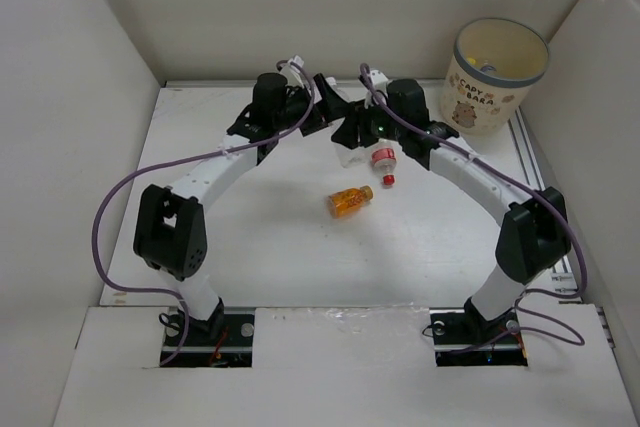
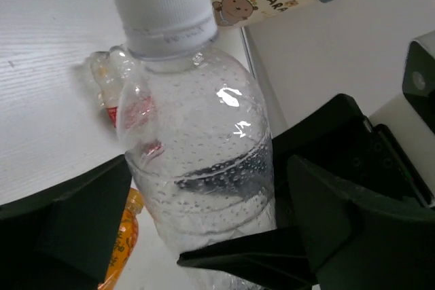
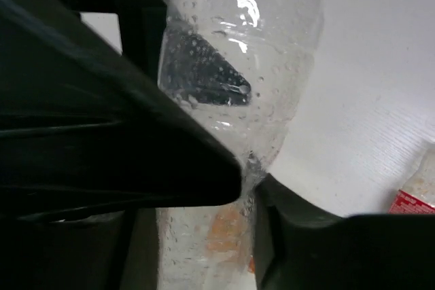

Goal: Put the plastic bottles in the bin

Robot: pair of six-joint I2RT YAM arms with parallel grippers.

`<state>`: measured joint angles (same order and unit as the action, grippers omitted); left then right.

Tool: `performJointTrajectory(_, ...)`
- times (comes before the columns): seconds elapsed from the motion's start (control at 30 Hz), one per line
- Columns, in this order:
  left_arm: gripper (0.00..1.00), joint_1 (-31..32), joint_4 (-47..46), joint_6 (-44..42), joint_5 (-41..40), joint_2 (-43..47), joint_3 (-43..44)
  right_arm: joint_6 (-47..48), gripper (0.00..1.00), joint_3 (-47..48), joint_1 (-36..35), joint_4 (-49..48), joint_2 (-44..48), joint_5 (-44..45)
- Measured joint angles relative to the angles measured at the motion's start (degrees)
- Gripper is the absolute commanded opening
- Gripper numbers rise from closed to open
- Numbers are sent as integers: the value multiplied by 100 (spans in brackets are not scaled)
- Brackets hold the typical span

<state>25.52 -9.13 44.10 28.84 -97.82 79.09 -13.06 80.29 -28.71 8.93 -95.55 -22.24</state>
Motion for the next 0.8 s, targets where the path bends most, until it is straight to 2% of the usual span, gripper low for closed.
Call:
performJointTrajectory(0.13,100,-4,33,31,-201,286,0,-79,2,76,127,37,-11,61)
performJointTrajectory(0.3,100,55,380,-107,-997,931,63,-208,0,743,739,393,-74,407)
performJointTrajectory(0.57,100,61,820,-557,-1720,1285,68,-621,0,2820,2649,588,-651,1156)
performJointTrajectory(0.73,100,63,1060,-907,-1773,1285,-160,-782,0,4269,3274,772,-1493,2146)
performJointTrajectory(0.8,100,63,1141,-1045,-1746,1285,-168,-815,9,4793,3399,922,-1867,2465)
